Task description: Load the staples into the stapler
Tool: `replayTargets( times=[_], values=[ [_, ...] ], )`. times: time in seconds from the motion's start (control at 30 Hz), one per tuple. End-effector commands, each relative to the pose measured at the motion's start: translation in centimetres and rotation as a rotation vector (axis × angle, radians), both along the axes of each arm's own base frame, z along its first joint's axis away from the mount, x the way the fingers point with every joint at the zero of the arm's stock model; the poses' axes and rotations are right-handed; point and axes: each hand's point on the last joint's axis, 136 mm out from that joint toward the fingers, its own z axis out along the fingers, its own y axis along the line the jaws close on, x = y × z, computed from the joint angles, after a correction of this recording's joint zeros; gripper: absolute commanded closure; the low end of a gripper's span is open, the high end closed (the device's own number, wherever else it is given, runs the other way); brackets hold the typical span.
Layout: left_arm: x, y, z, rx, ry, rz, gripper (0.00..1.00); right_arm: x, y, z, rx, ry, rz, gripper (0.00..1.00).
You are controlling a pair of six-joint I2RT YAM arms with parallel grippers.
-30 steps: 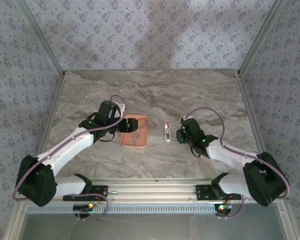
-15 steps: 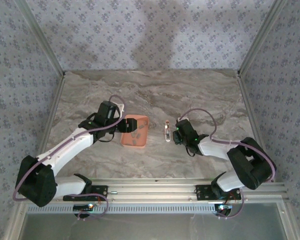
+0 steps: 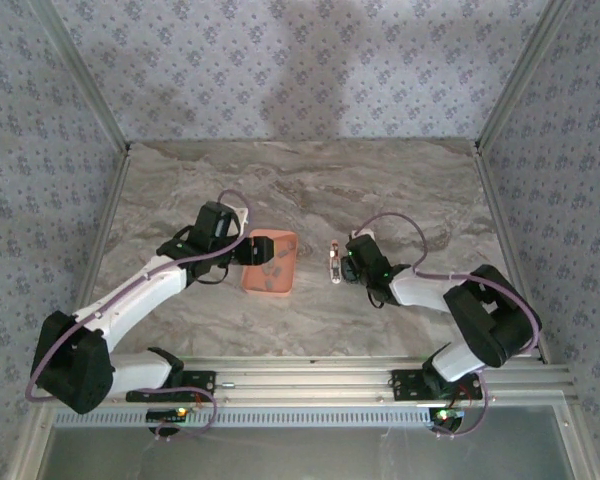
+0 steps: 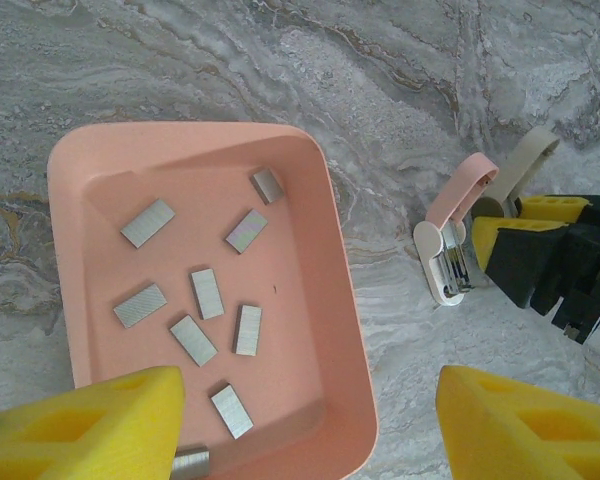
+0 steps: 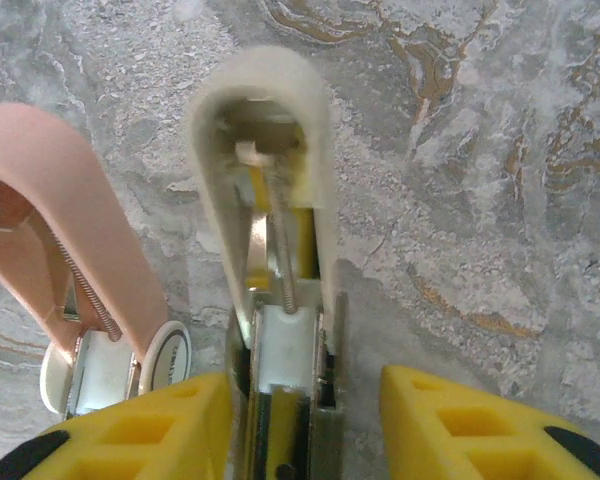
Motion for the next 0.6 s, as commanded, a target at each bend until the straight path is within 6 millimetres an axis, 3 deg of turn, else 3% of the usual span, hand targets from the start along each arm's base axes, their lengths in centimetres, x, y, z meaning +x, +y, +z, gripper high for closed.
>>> replayTargets(
  times=[0.0,0.57],
  values=[
    [0.0,0.1,-0.3,0.003,-0.001,-0.009,0.33,0.5,0.0,1.1,0.001,-0.024,-0.022,0.55],
    [0.0,0.1,-0.6,0.002,0.007,-0.006,0.33,0.1,-0.7,-0.5,-0.022,0.038,-0.042,0.62]
  ],
)
